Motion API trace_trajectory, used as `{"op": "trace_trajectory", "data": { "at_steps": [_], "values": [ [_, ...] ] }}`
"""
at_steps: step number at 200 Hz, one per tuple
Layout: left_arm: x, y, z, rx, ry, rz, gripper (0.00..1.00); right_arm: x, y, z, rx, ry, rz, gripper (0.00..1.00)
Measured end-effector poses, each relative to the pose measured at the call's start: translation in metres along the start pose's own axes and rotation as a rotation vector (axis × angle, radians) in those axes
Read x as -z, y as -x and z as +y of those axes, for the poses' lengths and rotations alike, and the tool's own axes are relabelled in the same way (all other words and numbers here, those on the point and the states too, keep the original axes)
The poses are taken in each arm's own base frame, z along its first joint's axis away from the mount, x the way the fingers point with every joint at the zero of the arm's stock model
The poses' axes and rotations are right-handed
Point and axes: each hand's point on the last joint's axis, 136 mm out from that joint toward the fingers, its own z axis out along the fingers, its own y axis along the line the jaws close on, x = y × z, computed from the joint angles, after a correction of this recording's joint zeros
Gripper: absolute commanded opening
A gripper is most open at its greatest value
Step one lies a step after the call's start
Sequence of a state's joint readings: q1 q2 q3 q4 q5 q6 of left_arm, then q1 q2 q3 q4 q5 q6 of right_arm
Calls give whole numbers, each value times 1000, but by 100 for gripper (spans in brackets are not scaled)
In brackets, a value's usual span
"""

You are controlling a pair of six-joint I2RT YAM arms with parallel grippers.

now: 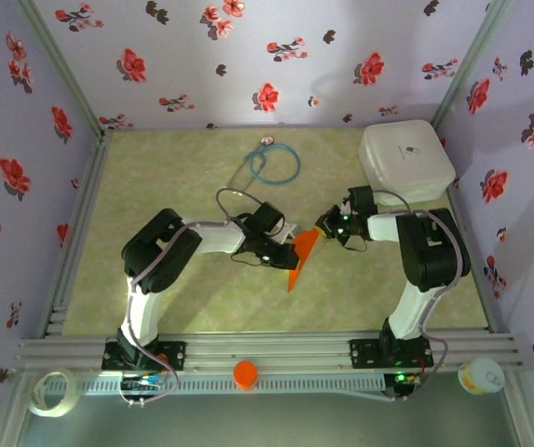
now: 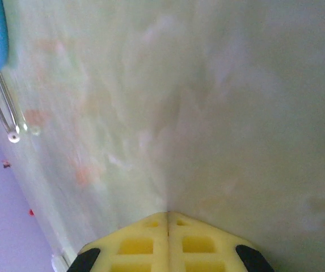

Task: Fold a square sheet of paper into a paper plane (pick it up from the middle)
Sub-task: Fold the wing for the fifth time at the center of the table.

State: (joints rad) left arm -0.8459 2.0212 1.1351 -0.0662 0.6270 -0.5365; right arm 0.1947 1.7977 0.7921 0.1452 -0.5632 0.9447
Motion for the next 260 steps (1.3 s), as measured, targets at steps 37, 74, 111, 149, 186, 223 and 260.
{"op": "trace_trajectory", "data": {
  "at_steps": [37, 74, 111, 149, 186, 223, 260],
  "values": [
    [0, -1, 0, -19, -4, 2, 0, 9, 23, 3, 3, -22, -59, 2],
    [1, -3, 0, -39, -13, -6, 0, 35, 17, 25, 57, 13, -110, 2],
    [6, -14, 1, -54, -15, 6, 0, 49, -24, 36, 125, 56, -95, 1],
    [11, -30, 2, -43, -15, 39, 0, 40, -74, 7, 118, 12, -19, 1],
    [11, -33, 2, -38, -19, 48, 0, 34, -89, 7, 124, 14, 1, 1],
    [11, -33, 2, -40, -20, 46, 0, 30, -101, 17, 149, 35, 17, 1],
    [12, -34, 2, -41, -21, 44, 0, 19, -106, 17, 159, 34, 38, 0]
  ]
}}
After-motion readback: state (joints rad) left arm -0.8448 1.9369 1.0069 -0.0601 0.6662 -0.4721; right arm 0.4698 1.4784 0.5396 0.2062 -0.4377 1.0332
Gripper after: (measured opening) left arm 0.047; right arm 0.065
